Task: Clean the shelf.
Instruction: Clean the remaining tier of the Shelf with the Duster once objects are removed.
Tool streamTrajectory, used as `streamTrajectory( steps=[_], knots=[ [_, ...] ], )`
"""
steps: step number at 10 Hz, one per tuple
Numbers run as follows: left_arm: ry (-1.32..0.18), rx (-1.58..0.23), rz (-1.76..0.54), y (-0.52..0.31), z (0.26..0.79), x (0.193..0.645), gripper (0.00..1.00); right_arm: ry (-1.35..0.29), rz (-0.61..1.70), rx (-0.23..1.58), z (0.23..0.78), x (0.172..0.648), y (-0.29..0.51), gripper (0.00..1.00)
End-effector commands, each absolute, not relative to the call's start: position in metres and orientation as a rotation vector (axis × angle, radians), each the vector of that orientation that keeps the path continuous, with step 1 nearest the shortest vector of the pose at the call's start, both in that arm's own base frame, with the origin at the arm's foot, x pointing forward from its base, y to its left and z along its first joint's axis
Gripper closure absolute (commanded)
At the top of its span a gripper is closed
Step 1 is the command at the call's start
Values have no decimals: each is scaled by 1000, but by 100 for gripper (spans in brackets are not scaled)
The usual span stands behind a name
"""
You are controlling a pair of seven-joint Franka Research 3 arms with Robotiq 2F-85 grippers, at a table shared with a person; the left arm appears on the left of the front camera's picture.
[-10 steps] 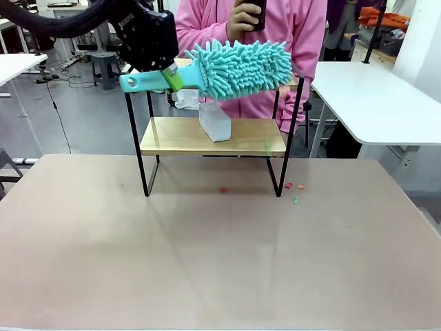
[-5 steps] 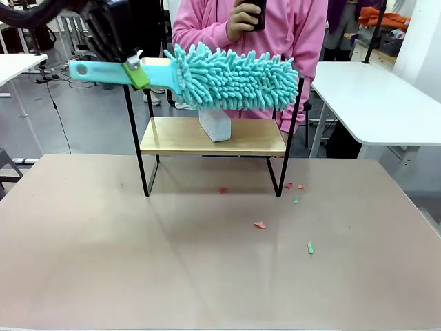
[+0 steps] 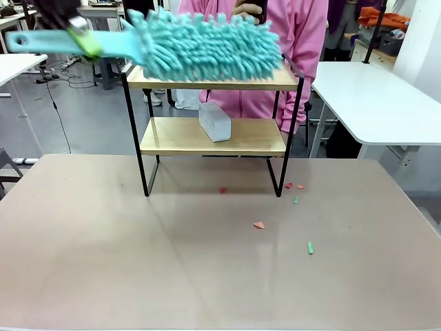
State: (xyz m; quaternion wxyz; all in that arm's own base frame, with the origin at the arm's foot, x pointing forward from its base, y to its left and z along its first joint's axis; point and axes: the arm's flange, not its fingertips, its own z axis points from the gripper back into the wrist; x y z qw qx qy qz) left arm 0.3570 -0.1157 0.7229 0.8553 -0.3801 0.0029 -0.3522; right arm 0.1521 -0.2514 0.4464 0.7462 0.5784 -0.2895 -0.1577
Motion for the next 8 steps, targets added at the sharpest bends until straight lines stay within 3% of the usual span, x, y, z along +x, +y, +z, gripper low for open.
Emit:
streamTrajectory(
  steps=[1,4,8],
  knots=[
    [-69,-957,-491,-31,731,329,88,-668,-326,1272,449,155,-251,0],
    [-220,-1064,-95,98,696,310,88,-668,-326,1272,449,155,-251,0],
    [-188,-1145,312,145,578,319,88,-668,-326,1272,449,155,-251,0]
  ],
)
